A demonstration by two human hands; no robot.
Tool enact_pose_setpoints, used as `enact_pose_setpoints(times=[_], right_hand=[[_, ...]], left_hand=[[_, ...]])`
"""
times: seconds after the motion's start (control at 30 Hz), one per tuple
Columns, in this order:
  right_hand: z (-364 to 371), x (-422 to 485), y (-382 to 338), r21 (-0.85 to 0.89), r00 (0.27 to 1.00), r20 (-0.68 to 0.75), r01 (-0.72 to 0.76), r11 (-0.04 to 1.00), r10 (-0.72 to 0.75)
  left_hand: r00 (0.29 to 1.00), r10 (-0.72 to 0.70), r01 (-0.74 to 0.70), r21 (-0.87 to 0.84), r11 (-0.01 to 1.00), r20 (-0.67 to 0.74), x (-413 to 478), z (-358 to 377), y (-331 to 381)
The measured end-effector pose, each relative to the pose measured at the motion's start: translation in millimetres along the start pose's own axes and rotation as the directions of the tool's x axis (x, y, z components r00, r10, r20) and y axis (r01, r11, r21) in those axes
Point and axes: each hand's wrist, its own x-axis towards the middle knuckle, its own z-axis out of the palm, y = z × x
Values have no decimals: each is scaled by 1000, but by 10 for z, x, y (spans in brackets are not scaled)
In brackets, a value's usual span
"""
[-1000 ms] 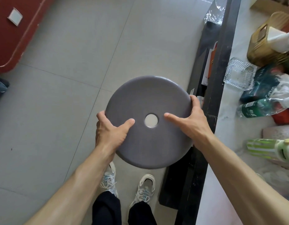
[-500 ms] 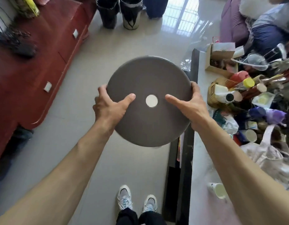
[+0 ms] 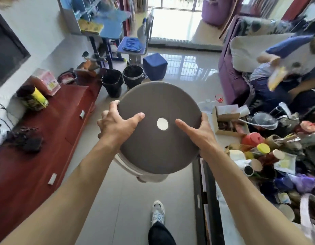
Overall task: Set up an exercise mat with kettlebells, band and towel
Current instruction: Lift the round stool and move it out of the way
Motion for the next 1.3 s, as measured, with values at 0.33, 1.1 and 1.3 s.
enact_pose_setpoints(times=[0.33,1.1,1.3], right_hand=[[140,2099,-1137,-94,1000,5,7,996,-7],[-145,7094,-2356,44,932,-347,-96,994,106],[-544,8616,-2447,40,925,-359,-118,992,124]], left_hand=[[998,-54,57,-86,995,45,1982,331,898],[946,126,-106,-83,991,299,6763,2335,3503],[953,90,-81,-43,996,289,7727,3352,4205]])
